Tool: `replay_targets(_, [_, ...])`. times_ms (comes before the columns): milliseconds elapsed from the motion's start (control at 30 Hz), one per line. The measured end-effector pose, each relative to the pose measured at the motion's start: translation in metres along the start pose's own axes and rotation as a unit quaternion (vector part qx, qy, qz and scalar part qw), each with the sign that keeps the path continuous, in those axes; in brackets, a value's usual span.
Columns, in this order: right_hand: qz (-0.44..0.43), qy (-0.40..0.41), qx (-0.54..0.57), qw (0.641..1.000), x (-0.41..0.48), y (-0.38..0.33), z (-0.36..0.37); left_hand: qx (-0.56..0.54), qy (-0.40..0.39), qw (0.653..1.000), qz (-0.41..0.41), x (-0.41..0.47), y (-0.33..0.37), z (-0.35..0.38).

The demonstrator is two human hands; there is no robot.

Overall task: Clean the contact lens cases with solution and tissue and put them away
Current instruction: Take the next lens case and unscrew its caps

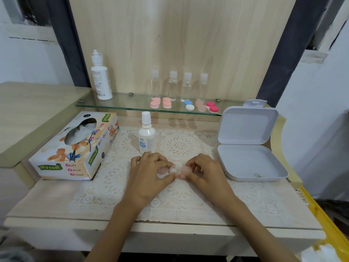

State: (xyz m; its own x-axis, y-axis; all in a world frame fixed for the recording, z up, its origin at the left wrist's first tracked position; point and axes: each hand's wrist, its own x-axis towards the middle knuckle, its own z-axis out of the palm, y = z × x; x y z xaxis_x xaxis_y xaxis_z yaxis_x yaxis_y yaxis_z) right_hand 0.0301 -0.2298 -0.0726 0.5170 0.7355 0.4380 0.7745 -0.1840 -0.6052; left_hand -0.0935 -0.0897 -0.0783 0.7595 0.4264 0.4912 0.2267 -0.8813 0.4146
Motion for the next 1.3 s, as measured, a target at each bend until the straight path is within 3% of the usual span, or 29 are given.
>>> replay_targets(267, [-0.04,-0.026,-0.014,0.999,0.001,-0.001,-0.001,-0.035,-0.014,0.999,-0.011,0.002,-0.002,0.002])
replay_targets(567, [0.022,-0.017,0.037,0.999,-0.005,-0.008,-0.001,-0.036,-0.009,0.999,-0.019,0.002,-0.003,0.003])
replay_targets(1067, [0.027,-0.013,0.001,1.0,0.003,-0.003,-0.002,-0.031,-0.009,0.999,-0.016,0.001,-0.004,0.004])
replay_targets(1300, [-0.03,-0.07,-0.044,0.996,0.006,-0.002,-0.004,-0.042,-0.009,0.999,-0.021,0.002,-0.004,0.003])
